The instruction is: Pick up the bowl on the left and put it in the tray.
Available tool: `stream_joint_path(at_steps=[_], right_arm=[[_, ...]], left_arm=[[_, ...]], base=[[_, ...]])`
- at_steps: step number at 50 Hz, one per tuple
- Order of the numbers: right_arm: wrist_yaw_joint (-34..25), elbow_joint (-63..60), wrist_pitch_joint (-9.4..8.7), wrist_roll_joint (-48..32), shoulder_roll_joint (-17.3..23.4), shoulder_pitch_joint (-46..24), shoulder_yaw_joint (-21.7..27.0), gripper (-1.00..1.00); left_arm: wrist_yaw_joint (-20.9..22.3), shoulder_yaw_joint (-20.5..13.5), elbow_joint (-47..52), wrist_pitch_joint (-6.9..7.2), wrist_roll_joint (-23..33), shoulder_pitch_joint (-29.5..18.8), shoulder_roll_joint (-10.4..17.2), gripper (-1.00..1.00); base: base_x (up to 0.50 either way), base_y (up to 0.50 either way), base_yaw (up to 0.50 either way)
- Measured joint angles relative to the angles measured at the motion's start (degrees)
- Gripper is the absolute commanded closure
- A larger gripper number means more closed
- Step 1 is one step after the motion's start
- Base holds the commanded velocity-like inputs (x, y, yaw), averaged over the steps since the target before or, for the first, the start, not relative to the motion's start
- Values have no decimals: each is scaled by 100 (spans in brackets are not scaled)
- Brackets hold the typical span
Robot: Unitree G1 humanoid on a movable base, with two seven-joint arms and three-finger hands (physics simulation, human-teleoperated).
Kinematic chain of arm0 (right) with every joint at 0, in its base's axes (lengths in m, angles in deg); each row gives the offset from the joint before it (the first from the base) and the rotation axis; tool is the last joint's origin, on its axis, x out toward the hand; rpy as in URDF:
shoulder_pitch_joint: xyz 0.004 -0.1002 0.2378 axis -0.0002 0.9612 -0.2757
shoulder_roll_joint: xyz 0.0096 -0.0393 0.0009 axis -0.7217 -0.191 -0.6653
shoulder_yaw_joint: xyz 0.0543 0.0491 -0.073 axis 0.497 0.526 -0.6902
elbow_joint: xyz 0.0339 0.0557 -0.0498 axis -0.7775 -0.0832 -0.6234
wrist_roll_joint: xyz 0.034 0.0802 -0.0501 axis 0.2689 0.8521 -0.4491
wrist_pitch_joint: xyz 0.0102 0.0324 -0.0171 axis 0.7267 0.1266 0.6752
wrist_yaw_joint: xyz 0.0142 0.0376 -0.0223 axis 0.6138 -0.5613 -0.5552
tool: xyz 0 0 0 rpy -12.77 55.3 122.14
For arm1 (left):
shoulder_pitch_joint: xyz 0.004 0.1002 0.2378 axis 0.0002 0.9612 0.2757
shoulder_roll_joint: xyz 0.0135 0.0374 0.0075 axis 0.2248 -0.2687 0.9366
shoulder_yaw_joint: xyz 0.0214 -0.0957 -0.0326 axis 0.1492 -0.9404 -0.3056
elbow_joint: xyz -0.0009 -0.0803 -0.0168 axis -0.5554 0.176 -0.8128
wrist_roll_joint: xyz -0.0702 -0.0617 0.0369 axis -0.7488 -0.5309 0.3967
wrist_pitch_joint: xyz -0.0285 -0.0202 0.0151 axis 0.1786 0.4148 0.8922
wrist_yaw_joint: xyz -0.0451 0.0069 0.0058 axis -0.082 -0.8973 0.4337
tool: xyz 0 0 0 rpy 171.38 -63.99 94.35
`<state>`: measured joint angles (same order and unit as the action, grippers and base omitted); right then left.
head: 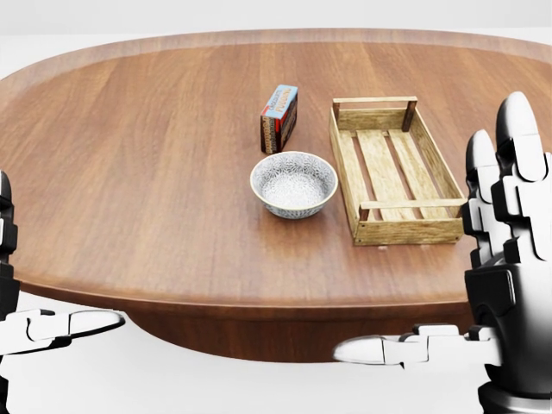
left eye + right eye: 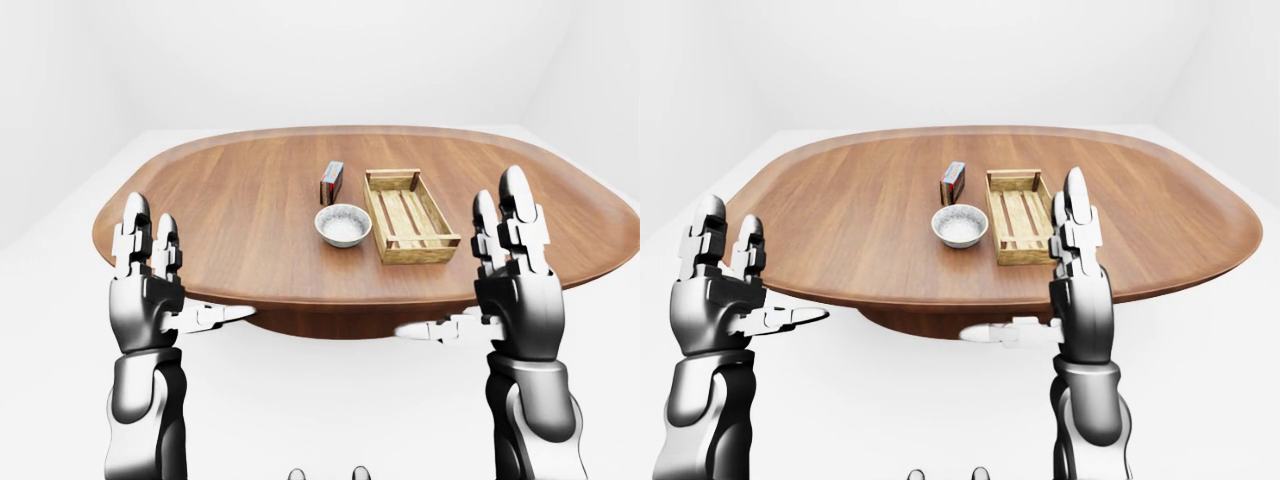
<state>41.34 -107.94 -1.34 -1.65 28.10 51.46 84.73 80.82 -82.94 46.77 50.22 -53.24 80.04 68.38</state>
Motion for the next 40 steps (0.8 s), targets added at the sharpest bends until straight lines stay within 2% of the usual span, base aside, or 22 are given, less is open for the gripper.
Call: stream_joint_path(at_steps=[40], right_arm=[[-81, -299, 0, 226, 24, 149, 99, -100]], left_arm=[[17, 53, 28, 0, 35, 53, -44, -100]], base=[[50, 6, 0]])
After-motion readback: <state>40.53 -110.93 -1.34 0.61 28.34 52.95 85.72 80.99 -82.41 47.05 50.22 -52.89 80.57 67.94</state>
